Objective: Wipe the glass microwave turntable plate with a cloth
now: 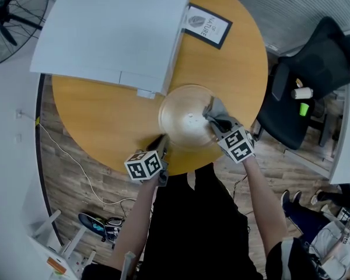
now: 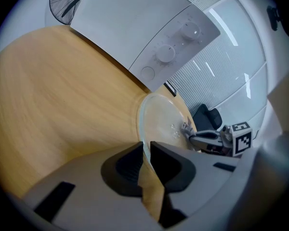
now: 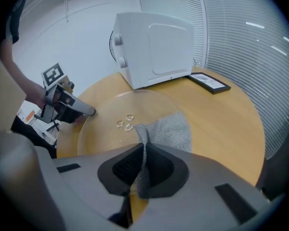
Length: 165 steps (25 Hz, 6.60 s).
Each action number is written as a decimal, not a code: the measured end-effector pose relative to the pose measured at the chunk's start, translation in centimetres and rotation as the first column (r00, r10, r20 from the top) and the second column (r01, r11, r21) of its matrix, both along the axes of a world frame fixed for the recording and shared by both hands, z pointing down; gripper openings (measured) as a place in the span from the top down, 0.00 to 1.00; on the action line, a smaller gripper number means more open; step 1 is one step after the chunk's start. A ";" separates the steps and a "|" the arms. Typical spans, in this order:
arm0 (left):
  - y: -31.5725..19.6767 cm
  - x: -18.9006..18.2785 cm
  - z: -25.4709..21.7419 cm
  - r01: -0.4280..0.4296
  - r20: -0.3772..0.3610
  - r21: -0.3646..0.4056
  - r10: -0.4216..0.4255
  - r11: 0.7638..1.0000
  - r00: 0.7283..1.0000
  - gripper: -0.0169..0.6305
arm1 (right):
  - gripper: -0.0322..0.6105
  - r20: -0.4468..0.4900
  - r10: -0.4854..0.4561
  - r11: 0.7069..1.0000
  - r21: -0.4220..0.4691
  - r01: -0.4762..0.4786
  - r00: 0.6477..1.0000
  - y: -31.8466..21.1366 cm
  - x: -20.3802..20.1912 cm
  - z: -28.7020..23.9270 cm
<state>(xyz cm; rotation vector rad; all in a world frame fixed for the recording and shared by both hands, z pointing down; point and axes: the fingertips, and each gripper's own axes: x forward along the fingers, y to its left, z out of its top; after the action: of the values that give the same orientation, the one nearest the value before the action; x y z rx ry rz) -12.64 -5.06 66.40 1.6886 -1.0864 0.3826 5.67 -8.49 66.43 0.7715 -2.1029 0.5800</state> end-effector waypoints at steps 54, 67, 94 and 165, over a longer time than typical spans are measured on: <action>0.1 -0.2 0.0 0.031 0.012 0.003 -0.031 1.000 0.999 0.91 | 0.91 0.009 0.046 0.994 0.098 -0.047 0.999 -5.6 -2.3 -0.7; 0.0 -0.3 0.1 0.040 0.019 0.003 -0.040 0.999 0.999 0.91 | 0.91 0.120 -0.269 0.962 -0.014 0.273 0.956 7.3 -12.6 -0.4; 0.2 0.0 0.1 0.015 0.095 0.050 -0.020 0.999 0.995 0.91 | 0.91 0.037 0.032 0.995 0.094 -0.035 0.999 -6.2 -5.2 -0.6; 6.1 0.6 -29.8 -0.116 0.070 0.675 0.093 0.729 0.993 0.98 | 0.91 0.473 0.158 0.828 0.415 -0.377 0.867 10.9 -1.2 -30.9</action>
<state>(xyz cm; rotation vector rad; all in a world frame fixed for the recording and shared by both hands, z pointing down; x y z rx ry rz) -12.03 1.01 36.64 2.4110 -1.2446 0.0664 4.50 2.39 35.54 1.3643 -2.6134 0.3708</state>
